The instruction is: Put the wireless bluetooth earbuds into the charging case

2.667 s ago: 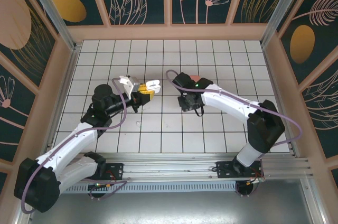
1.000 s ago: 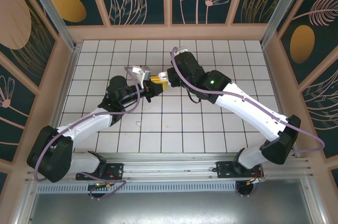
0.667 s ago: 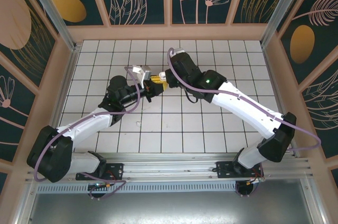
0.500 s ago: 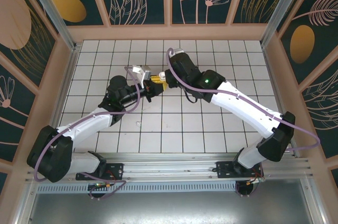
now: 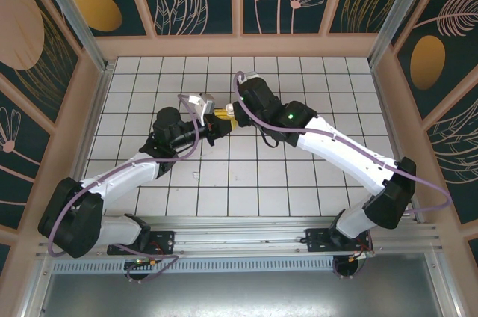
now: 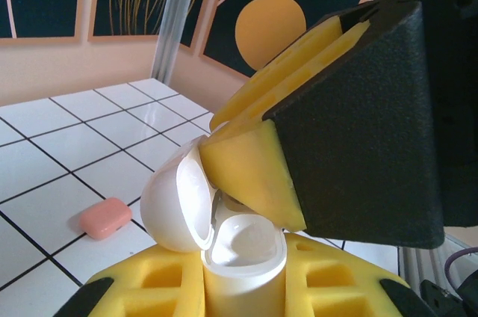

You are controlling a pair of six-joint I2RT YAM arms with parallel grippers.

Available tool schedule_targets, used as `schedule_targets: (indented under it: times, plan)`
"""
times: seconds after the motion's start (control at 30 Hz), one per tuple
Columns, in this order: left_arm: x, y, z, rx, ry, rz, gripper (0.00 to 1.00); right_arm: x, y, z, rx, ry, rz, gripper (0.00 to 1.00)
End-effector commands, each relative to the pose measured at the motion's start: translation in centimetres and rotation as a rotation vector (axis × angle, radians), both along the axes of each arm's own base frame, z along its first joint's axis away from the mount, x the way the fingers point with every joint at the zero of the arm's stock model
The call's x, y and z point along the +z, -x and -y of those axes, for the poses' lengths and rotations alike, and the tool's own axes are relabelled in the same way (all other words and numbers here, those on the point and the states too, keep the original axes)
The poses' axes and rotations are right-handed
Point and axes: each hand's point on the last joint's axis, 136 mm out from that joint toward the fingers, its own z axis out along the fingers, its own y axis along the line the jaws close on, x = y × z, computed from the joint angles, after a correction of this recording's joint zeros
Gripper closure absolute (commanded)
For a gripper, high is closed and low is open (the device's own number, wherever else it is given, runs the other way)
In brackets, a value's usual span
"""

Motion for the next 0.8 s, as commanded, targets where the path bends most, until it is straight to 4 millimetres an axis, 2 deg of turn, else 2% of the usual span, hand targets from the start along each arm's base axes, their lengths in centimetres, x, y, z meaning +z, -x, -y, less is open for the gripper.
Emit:
schedule_targets:
  times: [0.0, 0.37, 0.67, 0.77]
  plan:
    - [3.5, 0.0, 0.0, 0.005, 0.071, 0.094, 1.0, -1.2, 1.4, 0.3, 0.032, 0.022, -0.047, 0.74]
    - [4.0, -0.2, 0.0, 0.012, 0.078, 0.102, 1.0, -0.8, 2.8, -0.7, 0.09, -0.041, -0.099, 0.67]
    - [4.0, -0.3, 0.1, 0.007, 0.082, 0.097, 1.0, -0.3, 2.9, -0.8, 0.091, -0.059, -0.104, 0.64]
    - [3.9, -0.2, 0.1, 0.007, 0.081, 0.097, 1.0, -0.3, 2.7, -0.6, 0.076, -0.061, -0.109, 0.6]
